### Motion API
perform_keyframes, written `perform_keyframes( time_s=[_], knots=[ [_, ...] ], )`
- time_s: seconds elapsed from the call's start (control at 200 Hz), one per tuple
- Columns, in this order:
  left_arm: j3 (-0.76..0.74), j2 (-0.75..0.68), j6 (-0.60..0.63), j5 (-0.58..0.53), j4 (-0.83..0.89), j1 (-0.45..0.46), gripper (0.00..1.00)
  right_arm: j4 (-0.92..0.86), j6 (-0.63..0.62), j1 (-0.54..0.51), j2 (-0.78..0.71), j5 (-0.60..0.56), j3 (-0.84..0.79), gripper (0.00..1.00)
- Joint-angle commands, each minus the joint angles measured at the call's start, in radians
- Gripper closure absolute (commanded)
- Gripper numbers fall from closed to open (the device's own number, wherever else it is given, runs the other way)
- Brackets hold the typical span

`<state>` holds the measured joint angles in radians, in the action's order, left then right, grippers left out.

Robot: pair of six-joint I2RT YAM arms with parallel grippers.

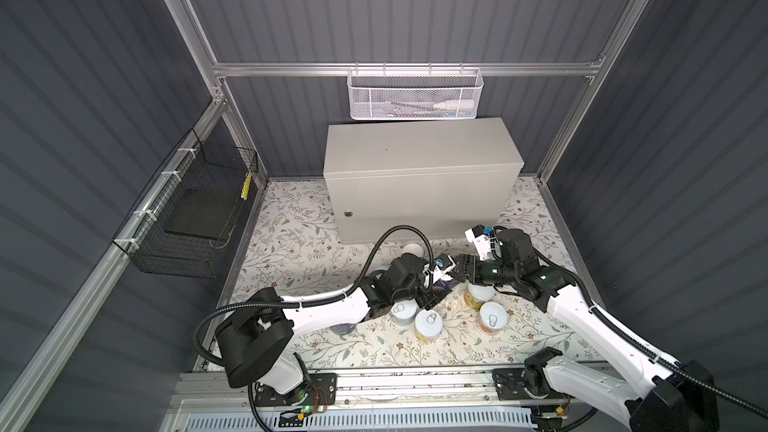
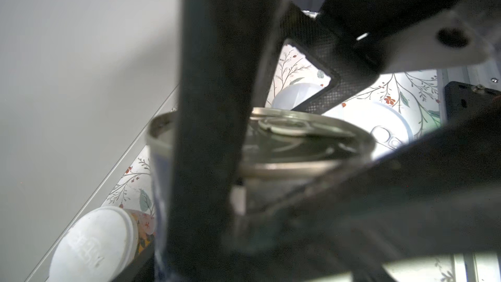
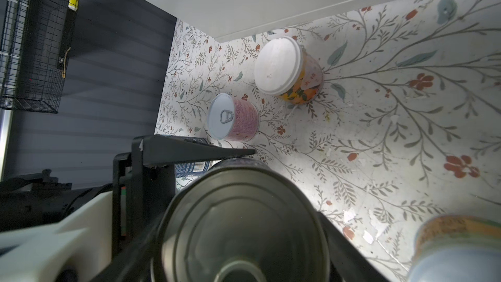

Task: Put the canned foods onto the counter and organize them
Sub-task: 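Bring the tin toward the left gripper and grasp it with the left gripper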

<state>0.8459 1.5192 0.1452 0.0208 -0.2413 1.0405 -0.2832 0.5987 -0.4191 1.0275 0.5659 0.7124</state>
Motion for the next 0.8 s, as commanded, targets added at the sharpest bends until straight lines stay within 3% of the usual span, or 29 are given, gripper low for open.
perform_keyframes(
  time_s=[0.0,0.225,0.39,0.54,0.69,0.795],
  knots=[
    [0.025,0.017,0.019,-0.07,-0.025,0.004,0.27,0.153,0.066,0.014,-0.014,0.12,0.003,0.44],
    [0.025,0.041,0.036,-0.156,-0.033,0.001,0.28,0.197,0.088,0.041,-0.003,0.164,-0.014,0.46],
    [0.039,0.062,0.023,-0.147,-0.033,-0.01,0.31,0.226,0.111,0.048,-0.007,0.185,-0.026,0.46],
    [0.05,0.071,0.025,-0.148,-0.032,-0.009,0.46,0.213,0.109,0.053,-0.013,0.177,-0.025,0.45],
    [0.055,0.041,0.009,-0.141,-0.038,-0.009,0.5,0.172,0.084,0.054,-0.017,0.138,-0.021,0.42],
    [0.076,0.014,-0.013,-0.126,-0.007,-0.009,0.53,0.146,0.078,0.055,-0.02,0.101,-0.017,0.34]
  ],
)
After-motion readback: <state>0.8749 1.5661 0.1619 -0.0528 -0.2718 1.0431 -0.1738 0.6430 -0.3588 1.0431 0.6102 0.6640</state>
